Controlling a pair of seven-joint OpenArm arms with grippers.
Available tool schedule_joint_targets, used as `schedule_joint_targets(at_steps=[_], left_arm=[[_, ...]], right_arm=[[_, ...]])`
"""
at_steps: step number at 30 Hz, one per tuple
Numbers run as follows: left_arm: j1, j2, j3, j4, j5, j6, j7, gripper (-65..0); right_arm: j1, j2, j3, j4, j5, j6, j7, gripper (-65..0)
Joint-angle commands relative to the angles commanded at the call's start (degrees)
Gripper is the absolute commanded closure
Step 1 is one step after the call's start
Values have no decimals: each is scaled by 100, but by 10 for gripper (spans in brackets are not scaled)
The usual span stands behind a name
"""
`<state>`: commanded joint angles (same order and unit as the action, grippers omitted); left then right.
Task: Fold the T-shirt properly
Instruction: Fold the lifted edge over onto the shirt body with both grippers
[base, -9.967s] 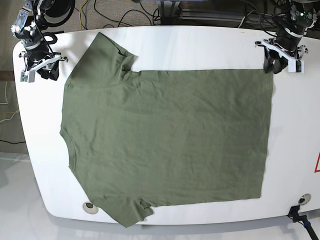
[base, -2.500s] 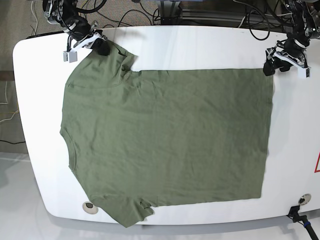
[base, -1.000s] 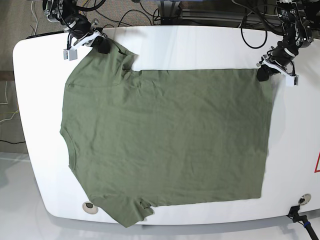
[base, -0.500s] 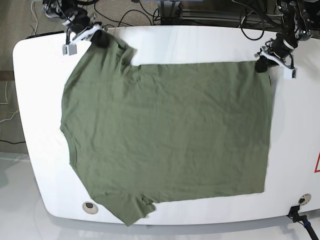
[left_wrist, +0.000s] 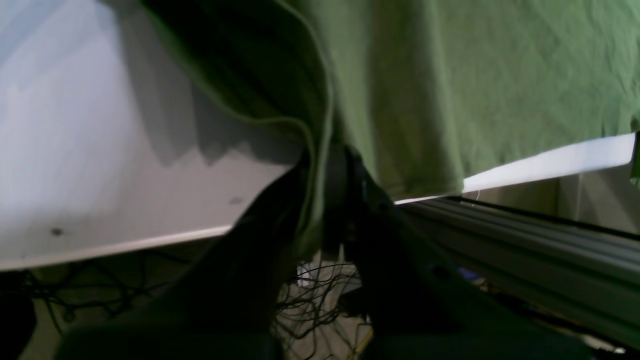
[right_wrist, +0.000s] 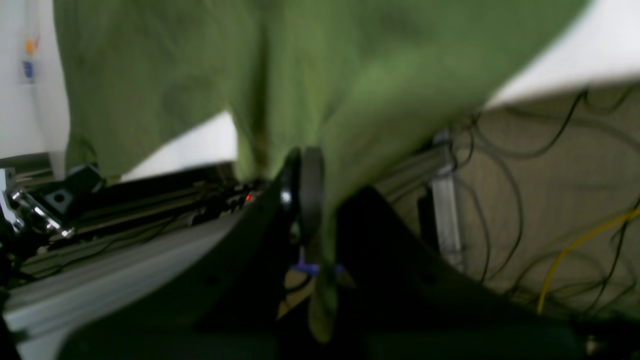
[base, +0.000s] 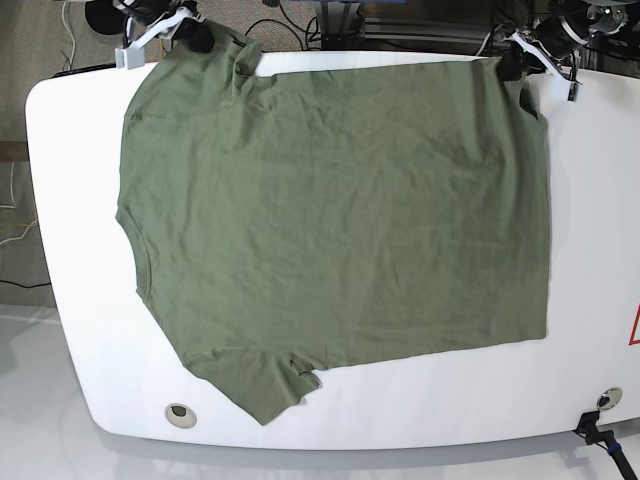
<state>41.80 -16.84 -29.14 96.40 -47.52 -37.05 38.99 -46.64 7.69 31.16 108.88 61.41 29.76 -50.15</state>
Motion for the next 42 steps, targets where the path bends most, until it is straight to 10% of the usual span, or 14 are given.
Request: schedule_joint_targets(at_steps=[13, 19, 42], left_arm=[[-1547, -18, 299, 475, 26, 44, 9, 0], [-2180, 9, 431, 431, 299, 545, 44, 0], [-3578, -26, 396, -545, 1169, 527, 404, 0]], right_arm=[[1705, 18, 105, 237, 0, -53, -993, 0], [2444, 18, 88, 88, -26, -141, -1011, 0], [4967, 484, -202, -2514, -26, -334, -1011, 0]])
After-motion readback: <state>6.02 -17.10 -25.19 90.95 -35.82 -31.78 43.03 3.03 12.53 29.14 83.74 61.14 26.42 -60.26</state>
